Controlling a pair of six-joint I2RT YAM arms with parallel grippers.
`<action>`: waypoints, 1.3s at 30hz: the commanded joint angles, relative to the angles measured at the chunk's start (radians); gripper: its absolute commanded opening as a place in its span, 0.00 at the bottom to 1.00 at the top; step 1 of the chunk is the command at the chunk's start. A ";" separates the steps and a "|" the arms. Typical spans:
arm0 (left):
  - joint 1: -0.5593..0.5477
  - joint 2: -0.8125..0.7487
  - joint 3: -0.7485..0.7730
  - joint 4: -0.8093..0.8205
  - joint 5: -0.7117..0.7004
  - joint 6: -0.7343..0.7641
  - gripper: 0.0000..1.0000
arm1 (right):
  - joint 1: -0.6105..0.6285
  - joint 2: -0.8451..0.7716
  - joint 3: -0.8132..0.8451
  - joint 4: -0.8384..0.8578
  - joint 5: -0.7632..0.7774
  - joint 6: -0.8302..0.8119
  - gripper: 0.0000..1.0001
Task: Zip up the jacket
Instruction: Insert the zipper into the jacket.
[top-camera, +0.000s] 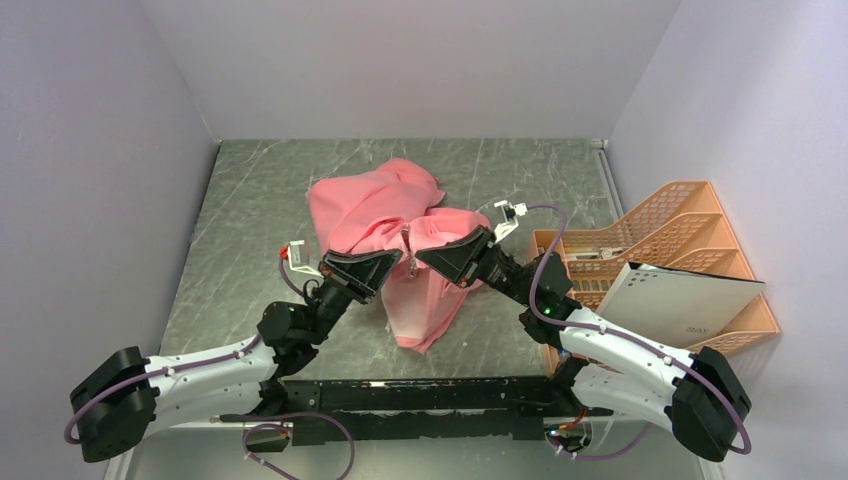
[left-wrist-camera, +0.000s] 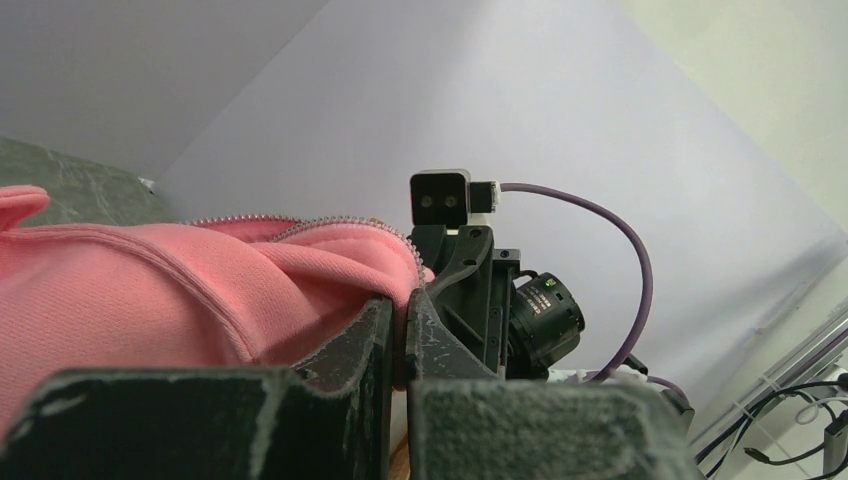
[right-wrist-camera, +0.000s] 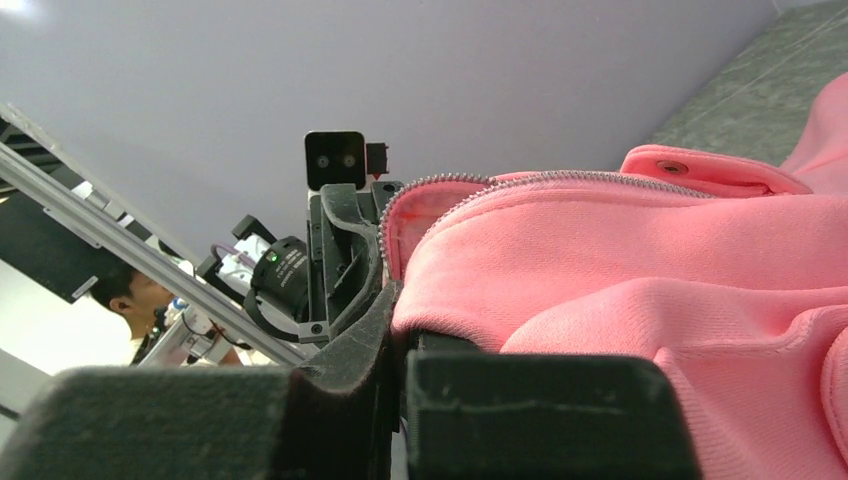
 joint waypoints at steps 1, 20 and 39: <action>-0.005 -0.002 0.023 0.108 0.038 -0.017 0.05 | 0.002 -0.009 0.028 0.055 0.006 -0.006 0.00; -0.005 -0.011 0.020 0.099 0.037 -0.020 0.05 | 0.002 -0.011 0.006 0.145 -0.018 0.011 0.00; -0.005 0.019 0.050 0.104 0.101 -0.007 0.05 | 0.002 -0.010 0.014 0.122 -0.015 0.010 0.00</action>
